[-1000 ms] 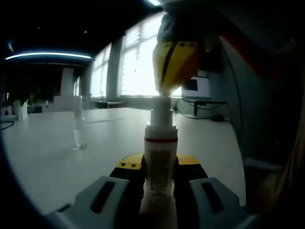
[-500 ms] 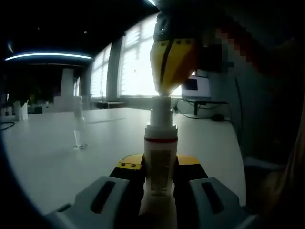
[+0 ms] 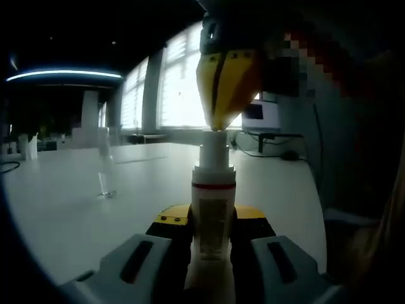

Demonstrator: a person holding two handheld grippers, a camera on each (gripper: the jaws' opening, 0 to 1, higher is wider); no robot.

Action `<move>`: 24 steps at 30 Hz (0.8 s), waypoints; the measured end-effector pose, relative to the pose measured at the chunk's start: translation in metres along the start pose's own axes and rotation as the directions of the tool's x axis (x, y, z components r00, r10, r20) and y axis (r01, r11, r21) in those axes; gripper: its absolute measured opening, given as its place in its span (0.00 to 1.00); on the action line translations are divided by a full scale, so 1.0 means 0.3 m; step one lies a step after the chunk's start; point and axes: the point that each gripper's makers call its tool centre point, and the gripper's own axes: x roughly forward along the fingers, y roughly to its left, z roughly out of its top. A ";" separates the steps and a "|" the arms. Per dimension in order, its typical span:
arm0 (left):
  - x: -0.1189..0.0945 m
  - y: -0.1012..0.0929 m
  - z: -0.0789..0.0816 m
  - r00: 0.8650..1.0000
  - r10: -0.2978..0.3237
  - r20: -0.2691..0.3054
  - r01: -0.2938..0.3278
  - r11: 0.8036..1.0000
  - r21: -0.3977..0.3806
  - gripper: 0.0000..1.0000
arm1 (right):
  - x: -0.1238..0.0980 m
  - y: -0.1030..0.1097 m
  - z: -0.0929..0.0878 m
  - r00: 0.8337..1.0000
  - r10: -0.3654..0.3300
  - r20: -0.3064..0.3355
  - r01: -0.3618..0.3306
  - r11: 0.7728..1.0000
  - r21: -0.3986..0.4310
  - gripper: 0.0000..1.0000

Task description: Clamp pump bottle remove cover press pump head put on cover

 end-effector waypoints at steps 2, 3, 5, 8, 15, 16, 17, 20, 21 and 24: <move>0.000 -0.001 0.000 1.000 0.000 0.000 0.000 1.000 0.000 0.14 | 0.004 0.002 -0.001 1.000 -0.001 -0.011 0.001 1.000 0.008 0.00; -0.001 -0.002 0.000 1.000 0.001 0.000 -0.001 1.000 0.000 0.14 | 0.007 0.004 0.000 1.000 -0.002 -0.016 0.002 1.000 0.006 0.00; 0.000 0.001 -0.001 1.000 0.001 0.000 -0.001 1.000 0.000 0.14 | 0.009 0.007 -0.001 1.000 -0.004 -0.026 0.004 1.000 0.001 0.00; 0.001 0.002 -0.001 1.000 0.000 0.000 0.000 1.000 -0.002 0.14 | 0.014 0.005 -0.003 0.999 -0.001 -0.038 0.001 1.000 0.002 0.00; 0.001 -0.004 0.000 1.000 -0.001 0.000 0.001 1.000 -0.003 0.14 | 0.013 0.006 -0.006 0.999 0.007 -0.045 -0.007 1.000 0.004 0.00; 0.002 -0.003 -0.001 1.000 -0.002 0.000 0.002 1.000 -0.003 0.14 | 0.013 0.008 -0.006 0.999 0.003 -0.047 -0.003 1.000 -0.003 0.00; 0.003 -0.002 -0.001 1.000 -0.002 0.000 0.002 1.000 -0.003 0.14 | 0.013 0.010 -0.006 0.999 -0.002 -0.050 0.002 1.000 -0.007 0.00; 0.002 -0.004 -0.001 1.000 -0.002 0.000 0.002 1.000 -0.003 0.14 | 0.012 0.009 -0.006 0.998 -0.013 -0.057 0.012 1.000 -0.019 0.00; 0.003 -0.004 0.000 1.000 -0.002 0.000 0.002 1.000 -0.002 0.14 | 0.011 0.009 -0.007 0.998 -0.013 -0.059 0.012 1.000 -0.019 0.00; 0.003 -0.003 -0.001 1.000 -0.002 -0.001 0.002 1.000 -0.002 0.14 | 0.010 0.009 -0.009 0.998 -0.017 -0.061 0.016 1.000 -0.023 0.00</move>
